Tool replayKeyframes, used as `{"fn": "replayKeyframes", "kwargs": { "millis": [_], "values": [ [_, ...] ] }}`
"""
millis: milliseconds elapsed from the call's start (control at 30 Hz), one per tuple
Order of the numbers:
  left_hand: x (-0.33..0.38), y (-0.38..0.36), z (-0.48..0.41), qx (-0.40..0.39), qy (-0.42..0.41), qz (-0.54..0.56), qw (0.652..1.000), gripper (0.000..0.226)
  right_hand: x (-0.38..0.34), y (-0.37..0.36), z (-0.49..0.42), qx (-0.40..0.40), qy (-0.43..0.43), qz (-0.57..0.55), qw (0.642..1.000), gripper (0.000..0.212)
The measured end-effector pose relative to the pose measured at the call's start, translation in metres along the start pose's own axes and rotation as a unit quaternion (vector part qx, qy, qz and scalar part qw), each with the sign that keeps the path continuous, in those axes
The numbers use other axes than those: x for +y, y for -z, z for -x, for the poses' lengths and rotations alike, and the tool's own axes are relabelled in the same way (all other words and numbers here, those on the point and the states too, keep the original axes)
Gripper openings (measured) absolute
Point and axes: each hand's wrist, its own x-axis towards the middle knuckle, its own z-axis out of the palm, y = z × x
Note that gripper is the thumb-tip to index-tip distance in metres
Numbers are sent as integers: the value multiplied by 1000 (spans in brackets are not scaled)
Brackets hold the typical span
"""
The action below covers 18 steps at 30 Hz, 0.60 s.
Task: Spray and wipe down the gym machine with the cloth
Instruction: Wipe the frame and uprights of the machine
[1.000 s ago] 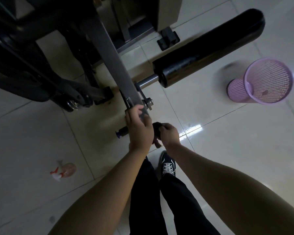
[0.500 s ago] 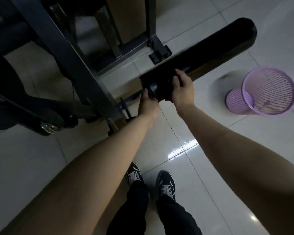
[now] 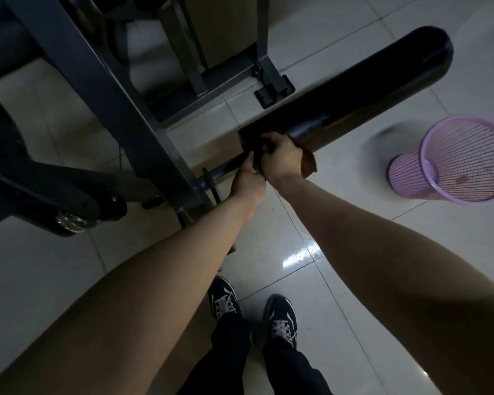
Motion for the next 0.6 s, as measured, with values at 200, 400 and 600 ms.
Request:
{"fn": "replayKeyframes", "kwargs": {
  "millis": [200,400,600],
  "values": [
    [2,-10,11,20,14,-4,1000,56,3,28,11,-114,-121,-190,968,25],
    [5,-13,11,17,22,-44,999,72,19,66,-32,116,-52,-121,985,31],
    [5,-11,14,6,21,-50,999,72,16,22,-25,95,-76,-89,989,29]
  ]
}}
